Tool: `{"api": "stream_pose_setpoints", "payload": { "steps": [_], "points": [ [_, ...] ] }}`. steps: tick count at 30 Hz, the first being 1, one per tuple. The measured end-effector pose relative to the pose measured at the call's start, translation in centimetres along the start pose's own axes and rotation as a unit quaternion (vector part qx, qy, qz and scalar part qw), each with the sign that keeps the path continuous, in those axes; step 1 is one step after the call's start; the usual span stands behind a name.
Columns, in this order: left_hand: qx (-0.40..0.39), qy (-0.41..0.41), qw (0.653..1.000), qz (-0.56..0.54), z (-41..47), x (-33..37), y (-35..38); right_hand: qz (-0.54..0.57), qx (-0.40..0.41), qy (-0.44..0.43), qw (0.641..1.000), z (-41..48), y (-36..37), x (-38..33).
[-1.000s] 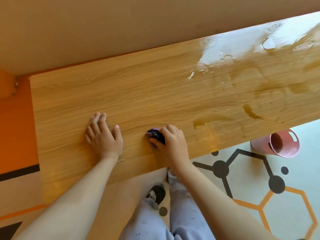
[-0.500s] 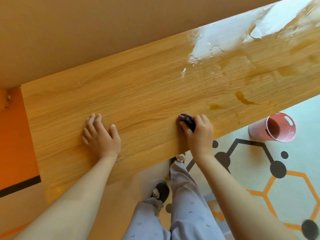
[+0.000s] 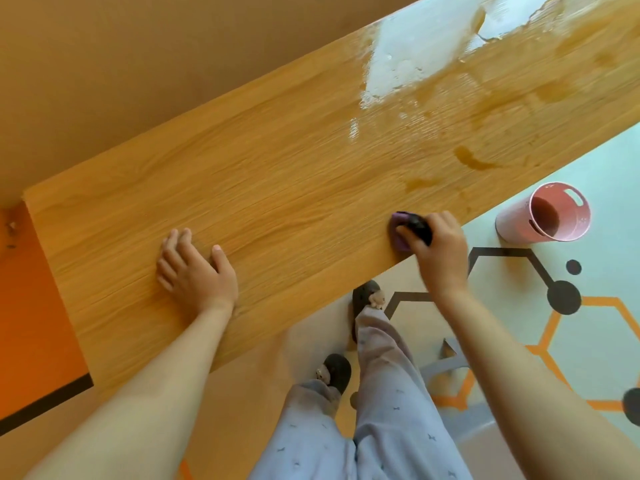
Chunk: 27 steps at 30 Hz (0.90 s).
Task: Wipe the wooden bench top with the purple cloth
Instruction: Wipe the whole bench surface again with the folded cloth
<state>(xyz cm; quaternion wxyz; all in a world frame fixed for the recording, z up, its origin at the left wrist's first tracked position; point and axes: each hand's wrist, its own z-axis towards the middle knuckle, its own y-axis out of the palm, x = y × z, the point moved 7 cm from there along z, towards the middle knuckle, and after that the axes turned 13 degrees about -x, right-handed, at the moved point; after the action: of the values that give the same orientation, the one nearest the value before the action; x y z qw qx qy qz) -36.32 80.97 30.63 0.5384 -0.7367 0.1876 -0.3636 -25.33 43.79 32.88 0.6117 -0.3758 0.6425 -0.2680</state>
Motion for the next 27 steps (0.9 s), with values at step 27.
{"api": "stream_pose_setpoints", "payload": {
  "steps": [27],
  "points": [
    [-0.017,0.007,1.000,0.011,-0.1,0.1,0.2,0.016,-0.050,-0.003,0.999,-1.5,-0.6,1.1]
  ]
}}
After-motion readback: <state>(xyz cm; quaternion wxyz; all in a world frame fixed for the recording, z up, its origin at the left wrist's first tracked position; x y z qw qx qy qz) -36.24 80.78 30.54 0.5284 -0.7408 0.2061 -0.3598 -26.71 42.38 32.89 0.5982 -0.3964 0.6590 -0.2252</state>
